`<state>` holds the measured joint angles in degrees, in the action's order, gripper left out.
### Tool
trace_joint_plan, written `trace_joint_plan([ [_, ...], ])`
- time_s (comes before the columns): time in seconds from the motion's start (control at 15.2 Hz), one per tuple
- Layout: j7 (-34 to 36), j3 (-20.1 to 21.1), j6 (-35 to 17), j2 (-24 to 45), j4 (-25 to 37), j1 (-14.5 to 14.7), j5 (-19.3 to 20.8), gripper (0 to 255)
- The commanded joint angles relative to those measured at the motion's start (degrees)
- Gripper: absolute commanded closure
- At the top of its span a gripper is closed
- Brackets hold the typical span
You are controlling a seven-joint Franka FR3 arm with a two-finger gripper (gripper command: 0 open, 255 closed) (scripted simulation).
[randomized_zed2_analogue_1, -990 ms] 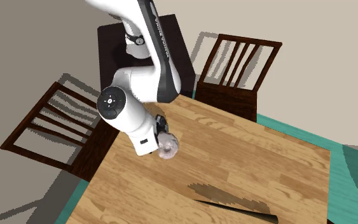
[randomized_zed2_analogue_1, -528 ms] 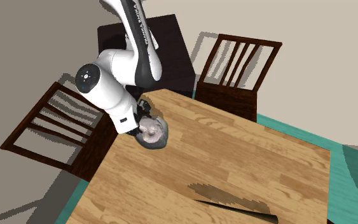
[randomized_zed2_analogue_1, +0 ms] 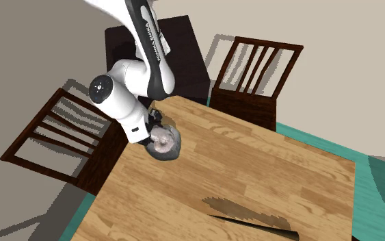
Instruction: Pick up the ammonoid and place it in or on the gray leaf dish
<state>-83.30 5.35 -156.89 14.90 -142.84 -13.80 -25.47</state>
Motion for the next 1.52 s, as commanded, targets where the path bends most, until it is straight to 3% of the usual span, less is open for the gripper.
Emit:
trace_joint_plan([
  [0.0, -0.9, 0.41, -1.38, 1.7, 0.35, -0.25, -0.81, 255],
  [0.2, -2.33, 1.18, -3.57, 4.58, 1.0, -0.76, -2.1, 255],
  [0.73, -2.32, 1.19, -3.58, 4.58, 1.0, -0.78, -2.09, 255],
  [0.79, -2.32, 1.19, -3.58, 4.58, 1.0, -0.78, -2.09, 0],
  [1.12, -2.33, 1.19, -3.58, 4.58, 1.0, -0.78, -2.09, 0],
  [1.45, 0.59, -1.23, 3.2, -3.61, -0.55, -0.36, 1.67, 0],
])
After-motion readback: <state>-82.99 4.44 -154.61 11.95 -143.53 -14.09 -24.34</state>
